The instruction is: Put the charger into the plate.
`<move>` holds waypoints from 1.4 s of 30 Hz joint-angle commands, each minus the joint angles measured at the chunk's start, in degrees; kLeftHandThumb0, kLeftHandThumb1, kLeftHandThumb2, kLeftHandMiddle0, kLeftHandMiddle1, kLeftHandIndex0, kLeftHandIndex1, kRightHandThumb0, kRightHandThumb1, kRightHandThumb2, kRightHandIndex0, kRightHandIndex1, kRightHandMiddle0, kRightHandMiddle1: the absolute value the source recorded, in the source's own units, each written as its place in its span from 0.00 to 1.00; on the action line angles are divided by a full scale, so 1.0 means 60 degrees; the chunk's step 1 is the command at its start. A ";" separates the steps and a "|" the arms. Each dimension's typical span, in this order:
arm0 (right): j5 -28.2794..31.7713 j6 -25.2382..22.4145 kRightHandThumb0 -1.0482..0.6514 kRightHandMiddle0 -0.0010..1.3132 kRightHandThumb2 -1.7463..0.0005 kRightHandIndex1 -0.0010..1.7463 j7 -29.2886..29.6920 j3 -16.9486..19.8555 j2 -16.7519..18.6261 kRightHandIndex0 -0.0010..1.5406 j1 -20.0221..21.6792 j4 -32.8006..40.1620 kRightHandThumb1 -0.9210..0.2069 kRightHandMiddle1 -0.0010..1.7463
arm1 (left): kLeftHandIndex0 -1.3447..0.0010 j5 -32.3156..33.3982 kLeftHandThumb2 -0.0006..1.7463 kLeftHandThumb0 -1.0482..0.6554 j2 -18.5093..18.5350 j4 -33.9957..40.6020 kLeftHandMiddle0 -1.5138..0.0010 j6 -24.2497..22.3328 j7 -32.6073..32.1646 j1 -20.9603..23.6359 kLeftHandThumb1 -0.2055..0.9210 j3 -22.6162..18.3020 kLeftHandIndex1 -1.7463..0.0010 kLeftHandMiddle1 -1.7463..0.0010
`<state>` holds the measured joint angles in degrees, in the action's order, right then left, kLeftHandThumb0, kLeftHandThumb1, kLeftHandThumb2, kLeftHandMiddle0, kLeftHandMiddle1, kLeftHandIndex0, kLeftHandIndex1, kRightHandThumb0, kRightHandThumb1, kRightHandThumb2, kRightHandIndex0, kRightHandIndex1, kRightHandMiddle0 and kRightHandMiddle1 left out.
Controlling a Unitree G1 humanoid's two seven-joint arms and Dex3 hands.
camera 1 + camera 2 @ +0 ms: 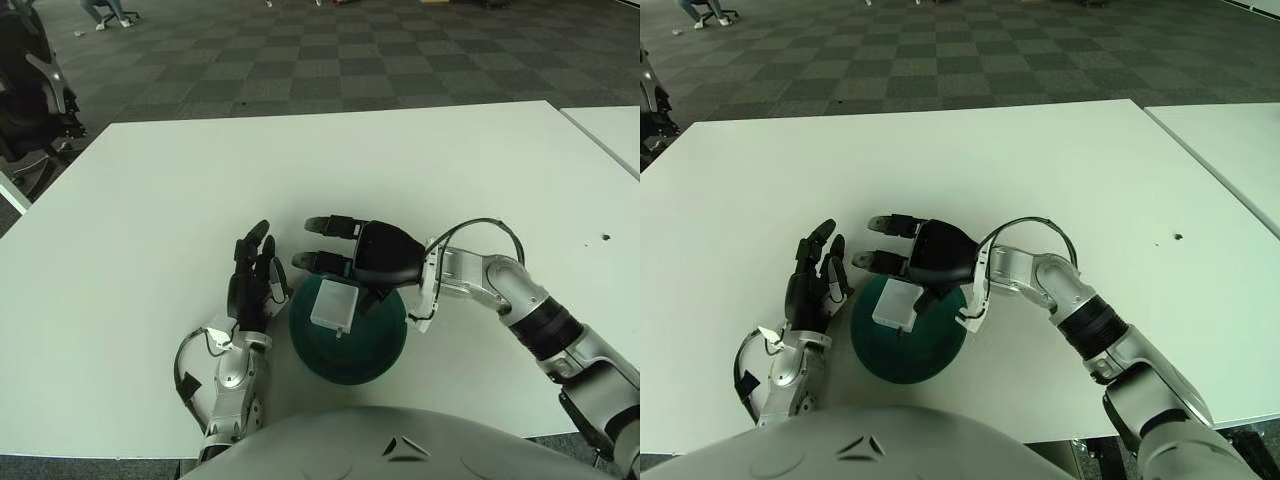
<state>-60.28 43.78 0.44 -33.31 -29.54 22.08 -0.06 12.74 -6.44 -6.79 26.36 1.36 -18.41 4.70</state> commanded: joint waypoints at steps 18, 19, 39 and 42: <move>0.6141 -0.0940 0.01 0.01 0.45 0.01 -0.0740 0.2239 0.1023 0.02 -0.0647 -0.1993 0.00 0.00 | 1.00 -0.0101 0.49 0.15 -0.0526 -0.0084 0.85 -0.0326 -0.0234 -0.0346 1.00 0.0059 0.63 0.99; 0.7463 -0.1386 0.02 0.02 0.46 0.01 -0.1047 0.2648 0.1261 0.03 -0.0939 -0.2078 0.00 0.01 | 1.00 -0.0226 0.49 0.15 -0.0471 0.0019 0.84 -0.0398 -0.0313 -0.0403 1.00 0.0081 0.61 0.99; 1.2831 -0.2055 0.13 0.00 0.53 0.00 -0.0365 0.5257 0.4591 0.13 -0.3052 -0.3114 0.00 0.43 | 1.00 -0.0719 0.54 0.16 0.0034 0.0082 0.81 -0.0466 -0.0224 -0.0477 1.00 -0.0121 0.56 0.99; 1.2734 -0.2296 0.13 0.01 0.55 0.00 -0.0252 0.5483 0.4746 0.13 -0.3095 -0.2995 0.00 0.45 | 1.00 -0.0750 0.54 0.16 0.0014 0.0088 0.81 -0.0509 -0.0205 -0.0466 1.00 -0.0173 0.56 0.99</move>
<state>13.78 32.16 -2.46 -3.60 -2.46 4.34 -17.98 8.76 -6.32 -4.68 25.69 0.95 -19.67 4.46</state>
